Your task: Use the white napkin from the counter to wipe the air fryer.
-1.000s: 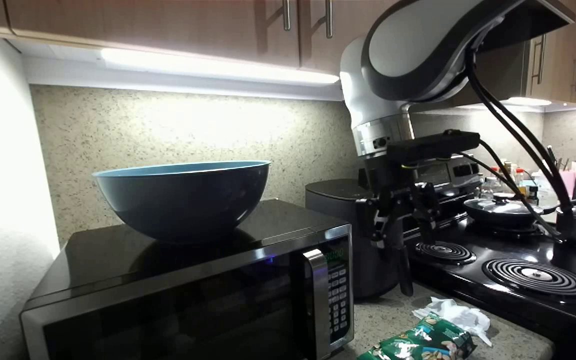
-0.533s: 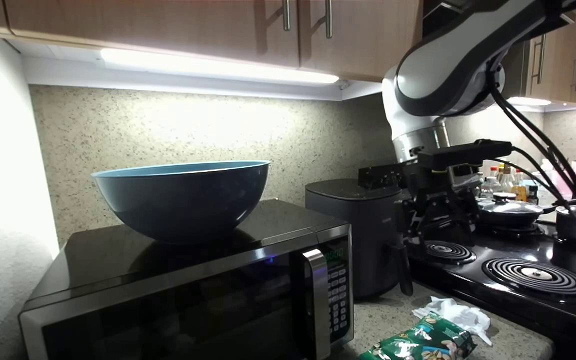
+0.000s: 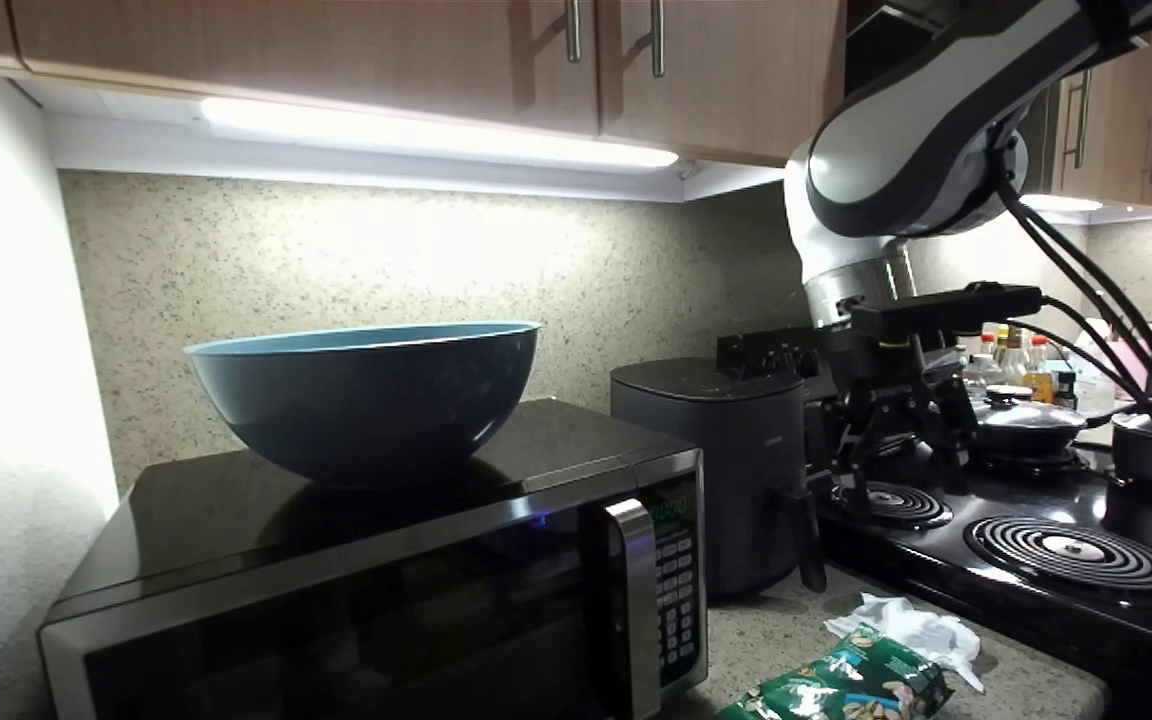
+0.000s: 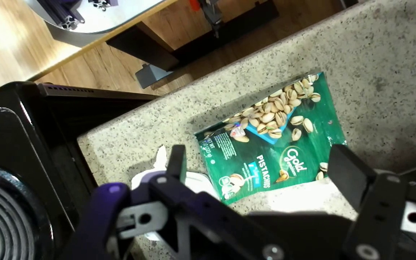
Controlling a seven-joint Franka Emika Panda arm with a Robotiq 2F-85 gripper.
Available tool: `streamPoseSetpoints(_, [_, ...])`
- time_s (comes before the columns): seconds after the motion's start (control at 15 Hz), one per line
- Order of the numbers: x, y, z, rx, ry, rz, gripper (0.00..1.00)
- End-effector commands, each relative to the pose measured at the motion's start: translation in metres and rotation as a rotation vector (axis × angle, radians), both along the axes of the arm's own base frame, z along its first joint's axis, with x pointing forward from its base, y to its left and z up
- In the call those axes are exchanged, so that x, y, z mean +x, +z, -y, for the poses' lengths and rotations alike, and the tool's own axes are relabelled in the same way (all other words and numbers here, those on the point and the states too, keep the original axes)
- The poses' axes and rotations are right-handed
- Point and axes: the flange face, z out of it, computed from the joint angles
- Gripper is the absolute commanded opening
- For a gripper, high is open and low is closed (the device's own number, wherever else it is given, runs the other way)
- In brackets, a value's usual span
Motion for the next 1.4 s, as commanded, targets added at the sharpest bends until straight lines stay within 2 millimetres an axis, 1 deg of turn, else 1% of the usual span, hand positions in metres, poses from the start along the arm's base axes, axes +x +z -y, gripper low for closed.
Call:
streamPoseSetpoints(0.0, [0.007,-0.008,0.006,0.006,0.019,-0.020,1.00])
streamPoseSetpoints(0.27, [0.019,-0.039,0.047,0.019,-0.081,-0.088,1.00])
streamPoseSetpoints(0.6, [0.026,-0.071,0.116,0.097,-0.251,-0.141,1.00])
streamPoseSetpoints(0.67, [0.020,-0.061,0.096,0.049,-0.217,-0.131,1.00])
streamPoseSetpoints(0.73, [0.021,-0.067,0.108,0.062,-0.241,-0.140,1.00])
streamPoseSetpoints(0.8, [0.022,-0.071,0.116,0.069,-0.254,-0.145,1.00])
streamPoseSetpoints(0.87, [0.023,-0.073,0.119,0.071,-0.260,-0.148,1.00])
streamPoseSetpoints(1.07, [0.026,-0.074,0.117,0.073,-0.256,-0.148,1.00])
streamPoseSetpoints(1.13, [0.028,-0.077,0.114,0.081,-0.259,-0.164,1.00])
streamPoseSetpoints(1.33, [0.035,-0.110,0.128,0.097,-0.334,-0.199,1.00])
